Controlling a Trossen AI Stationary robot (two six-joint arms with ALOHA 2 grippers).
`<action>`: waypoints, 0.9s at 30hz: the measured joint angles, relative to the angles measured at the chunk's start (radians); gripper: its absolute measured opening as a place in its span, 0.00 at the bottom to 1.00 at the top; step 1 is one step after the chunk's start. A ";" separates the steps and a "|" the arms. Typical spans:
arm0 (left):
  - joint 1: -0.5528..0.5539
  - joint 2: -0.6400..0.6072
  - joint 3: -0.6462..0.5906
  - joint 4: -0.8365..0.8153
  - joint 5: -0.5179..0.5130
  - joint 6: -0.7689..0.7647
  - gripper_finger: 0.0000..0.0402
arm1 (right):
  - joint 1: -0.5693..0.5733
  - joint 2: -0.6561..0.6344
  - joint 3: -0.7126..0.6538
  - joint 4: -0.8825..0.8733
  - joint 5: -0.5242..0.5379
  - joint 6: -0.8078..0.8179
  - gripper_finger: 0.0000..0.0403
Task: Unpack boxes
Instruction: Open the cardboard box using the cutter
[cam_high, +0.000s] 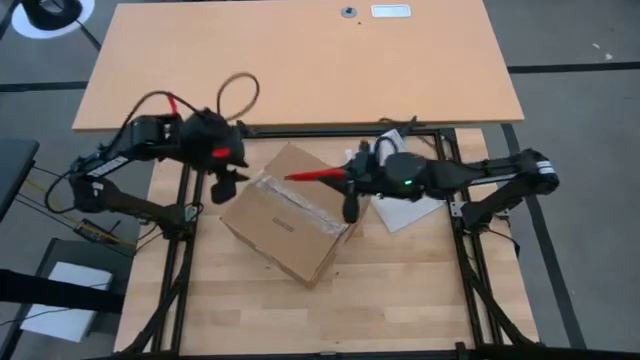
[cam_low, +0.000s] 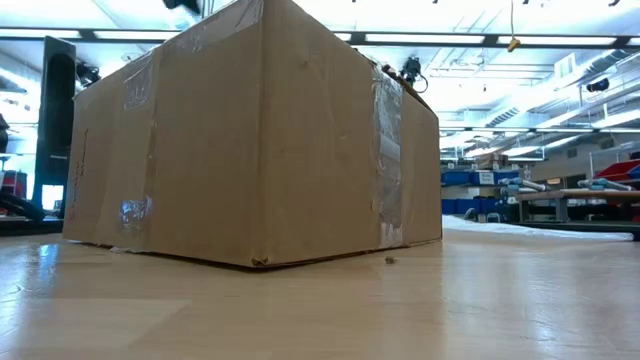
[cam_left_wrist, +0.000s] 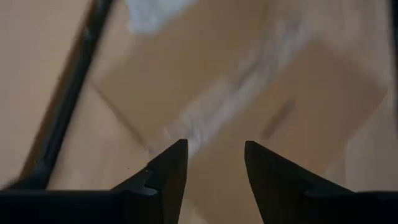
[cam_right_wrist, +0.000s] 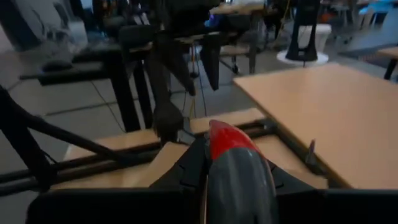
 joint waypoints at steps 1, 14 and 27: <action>0.000 -0.010 -0.040 -0.001 -0.001 0.007 0.43 | -0.007 0.022 0.000 0.000 0.000 0.013 0.14; 0.064 -0.259 -0.647 0.515 -0.029 -0.039 0.43 | -0.093 0.251 0.000 0.167 0.001 0.123 0.14; 0.194 -0.251 -0.892 0.756 -0.051 -0.010 0.43 | -0.123 0.349 0.000 0.258 -0.001 0.121 0.14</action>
